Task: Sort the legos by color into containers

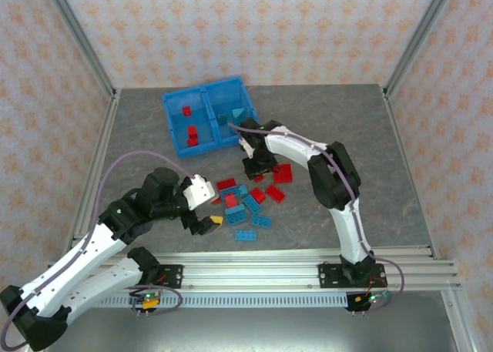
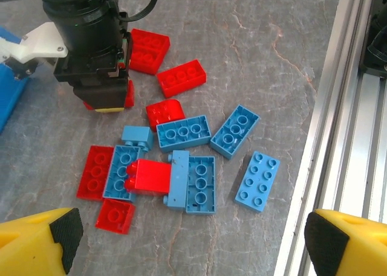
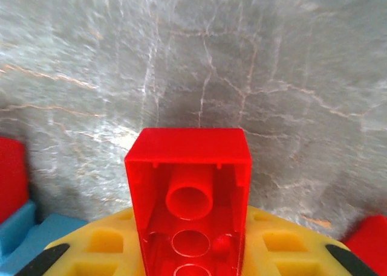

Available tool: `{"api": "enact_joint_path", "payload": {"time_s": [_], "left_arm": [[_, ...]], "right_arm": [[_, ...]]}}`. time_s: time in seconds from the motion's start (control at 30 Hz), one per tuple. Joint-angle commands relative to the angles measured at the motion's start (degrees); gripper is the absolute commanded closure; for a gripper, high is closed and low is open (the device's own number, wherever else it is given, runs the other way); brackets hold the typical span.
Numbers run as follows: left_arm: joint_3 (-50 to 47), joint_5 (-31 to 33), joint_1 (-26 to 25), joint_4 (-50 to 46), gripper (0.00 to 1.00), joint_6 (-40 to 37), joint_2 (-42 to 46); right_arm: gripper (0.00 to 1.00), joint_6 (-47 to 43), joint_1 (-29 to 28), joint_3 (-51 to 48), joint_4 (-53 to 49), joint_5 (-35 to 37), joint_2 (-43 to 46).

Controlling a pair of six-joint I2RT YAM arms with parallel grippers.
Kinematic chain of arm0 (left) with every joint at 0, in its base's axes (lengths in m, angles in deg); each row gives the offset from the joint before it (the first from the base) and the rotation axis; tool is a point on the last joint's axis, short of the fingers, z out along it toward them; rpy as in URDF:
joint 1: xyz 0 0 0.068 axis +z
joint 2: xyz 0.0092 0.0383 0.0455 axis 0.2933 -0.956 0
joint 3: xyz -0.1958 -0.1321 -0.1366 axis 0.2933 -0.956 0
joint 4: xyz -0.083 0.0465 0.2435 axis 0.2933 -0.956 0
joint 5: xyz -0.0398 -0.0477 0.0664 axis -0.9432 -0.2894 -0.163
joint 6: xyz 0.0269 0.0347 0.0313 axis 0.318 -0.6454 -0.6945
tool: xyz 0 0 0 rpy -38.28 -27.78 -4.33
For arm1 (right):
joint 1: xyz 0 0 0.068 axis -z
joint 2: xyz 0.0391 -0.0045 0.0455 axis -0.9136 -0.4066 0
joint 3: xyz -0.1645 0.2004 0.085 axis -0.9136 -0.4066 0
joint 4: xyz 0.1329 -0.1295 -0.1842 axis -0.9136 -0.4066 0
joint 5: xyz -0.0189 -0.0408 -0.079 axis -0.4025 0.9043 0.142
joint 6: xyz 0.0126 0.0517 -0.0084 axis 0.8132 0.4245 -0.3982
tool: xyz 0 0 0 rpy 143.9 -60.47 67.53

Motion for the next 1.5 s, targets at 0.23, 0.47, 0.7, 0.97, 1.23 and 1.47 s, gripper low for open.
{"api": "enact_joint_path", "payload": {"time_s": [0.23,0.47,0.7,0.97,1.23,1.47], "left_arm": [[-6.0,4.67,-0.3,13.92,0.0,3.45,10.61],[-5.42,26.57,-0.3,16.05,0.0,19.93,11.35],[-0.41,52.29,-0.12,-4.34,0.0,54.18,12.42],[0.37,53.4,0.41,-9.96,0.0,55.88,14.69],[0.53,54.06,0.92,-14.23,0.0,55.91,13.23],[-1.1,51.91,0.94,-13.16,0.0,60.18,10.1]], "right_arm": [[0.71,17.4,-0.39,-12.2,20.45,2.05,29.59],[0.72,20.83,-1.25,0.43,24.47,10.0,19.24],[0.69,17.88,-3.47,24.79,20.32,2.42,1.58],[0.7,21.86,-7.12,53.36,18.63,-0.55,-22.77],[0.68,24.67,-7.65,58.61,27.53,-0.58,-33.29],[0.45,24.93,-8.36,59.44,28.13,-2.2,-32.39]]}}
